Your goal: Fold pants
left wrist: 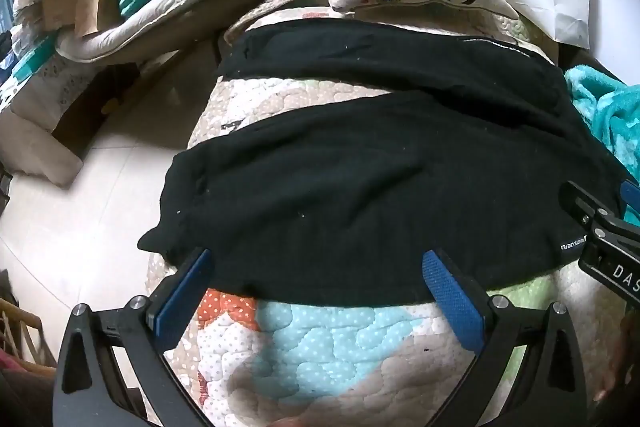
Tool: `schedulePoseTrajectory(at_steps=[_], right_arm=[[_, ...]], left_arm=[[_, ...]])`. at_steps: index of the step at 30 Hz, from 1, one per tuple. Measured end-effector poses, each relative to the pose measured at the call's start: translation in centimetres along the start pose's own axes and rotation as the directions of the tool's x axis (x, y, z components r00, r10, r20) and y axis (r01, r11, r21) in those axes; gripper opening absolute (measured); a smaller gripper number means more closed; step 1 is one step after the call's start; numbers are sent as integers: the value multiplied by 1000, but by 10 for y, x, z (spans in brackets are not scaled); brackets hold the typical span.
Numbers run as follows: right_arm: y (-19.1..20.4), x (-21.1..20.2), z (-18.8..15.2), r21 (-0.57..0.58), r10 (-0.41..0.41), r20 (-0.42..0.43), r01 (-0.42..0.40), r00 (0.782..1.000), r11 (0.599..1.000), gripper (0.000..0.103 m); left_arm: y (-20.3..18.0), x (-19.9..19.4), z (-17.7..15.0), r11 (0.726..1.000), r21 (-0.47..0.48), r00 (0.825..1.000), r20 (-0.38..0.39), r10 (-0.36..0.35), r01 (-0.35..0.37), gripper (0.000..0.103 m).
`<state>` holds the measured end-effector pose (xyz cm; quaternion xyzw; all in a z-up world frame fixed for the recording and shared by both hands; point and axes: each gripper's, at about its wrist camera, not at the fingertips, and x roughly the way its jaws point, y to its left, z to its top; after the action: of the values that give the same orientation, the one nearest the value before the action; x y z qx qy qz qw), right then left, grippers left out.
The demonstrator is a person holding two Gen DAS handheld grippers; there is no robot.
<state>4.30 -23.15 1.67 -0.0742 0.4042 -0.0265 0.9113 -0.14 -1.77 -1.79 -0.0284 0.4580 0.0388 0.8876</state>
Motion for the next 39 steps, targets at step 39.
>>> schedulePoseTrajectory(at_steps=[39], right_arm=[[7,3,-8,9,8,-9,-8,1000,1000,103]], left_arm=[[6,20,1,999,-38,994,-105,-2,-2,103]])
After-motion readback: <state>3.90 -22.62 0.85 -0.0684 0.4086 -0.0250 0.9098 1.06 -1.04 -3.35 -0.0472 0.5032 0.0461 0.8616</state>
